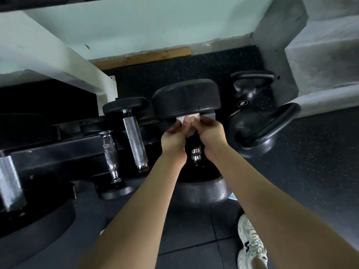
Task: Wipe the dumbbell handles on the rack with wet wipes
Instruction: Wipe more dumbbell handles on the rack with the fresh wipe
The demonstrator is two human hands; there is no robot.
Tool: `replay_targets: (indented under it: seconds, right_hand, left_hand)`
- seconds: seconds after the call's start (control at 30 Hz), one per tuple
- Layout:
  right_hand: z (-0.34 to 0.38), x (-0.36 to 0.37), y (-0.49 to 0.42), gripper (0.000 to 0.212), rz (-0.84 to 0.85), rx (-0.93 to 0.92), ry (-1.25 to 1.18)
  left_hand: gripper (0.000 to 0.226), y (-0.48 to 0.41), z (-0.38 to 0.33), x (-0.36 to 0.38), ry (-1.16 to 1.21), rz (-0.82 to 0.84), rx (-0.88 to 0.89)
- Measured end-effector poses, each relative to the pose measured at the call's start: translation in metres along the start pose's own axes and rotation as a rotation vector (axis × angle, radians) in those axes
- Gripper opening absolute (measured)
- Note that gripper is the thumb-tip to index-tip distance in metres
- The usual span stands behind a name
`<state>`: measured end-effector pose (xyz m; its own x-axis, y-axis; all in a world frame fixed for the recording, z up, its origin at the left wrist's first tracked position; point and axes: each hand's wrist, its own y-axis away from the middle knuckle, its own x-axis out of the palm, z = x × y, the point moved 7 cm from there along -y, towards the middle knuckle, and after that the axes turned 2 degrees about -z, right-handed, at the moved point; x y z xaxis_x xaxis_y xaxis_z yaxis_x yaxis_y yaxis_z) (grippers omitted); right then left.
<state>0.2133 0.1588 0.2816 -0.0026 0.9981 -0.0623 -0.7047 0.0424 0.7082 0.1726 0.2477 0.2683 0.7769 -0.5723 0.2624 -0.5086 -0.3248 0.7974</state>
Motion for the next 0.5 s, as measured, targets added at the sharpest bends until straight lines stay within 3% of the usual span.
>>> replay_targets:
  seconds: [0.17, 0.3, 0.37, 0.43, 0.5]
  right_hand:
    - [-0.005, -0.004, 0.002, 0.01, -0.138, -0.051, -0.094]
    - [0.0, -0.007, 0.004, 0.016, -0.211, -0.203, 0.145]
    - [-0.001, -0.007, -0.001, 0.007, -0.168, -0.179, 0.072]
    - [-0.003, -0.004, -0.004, 0.017, -0.074, -0.099, -0.034]
    - [-0.008, -0.002, -0.009, 0.011, 0.022, -0.011, -0.105]
  left_hand:
    - [0.003, 0.006, 0.004, -0.002, 0.083, -0.07, -0.037]
    - [0.007, 0.004, 0.007, -0.006, 0.071, -0.1, -0.013]
    - [0.01, -0.001, 0.008, -0.005, 0.049, -0.046, -0.012]
    - [0.009, -0.004, 0.008, -0.003, 0.034, 0.024, -0.027]
    - [0.006, -0.007, 0.004, -0.002, 0.033, 0.09, -0.021]
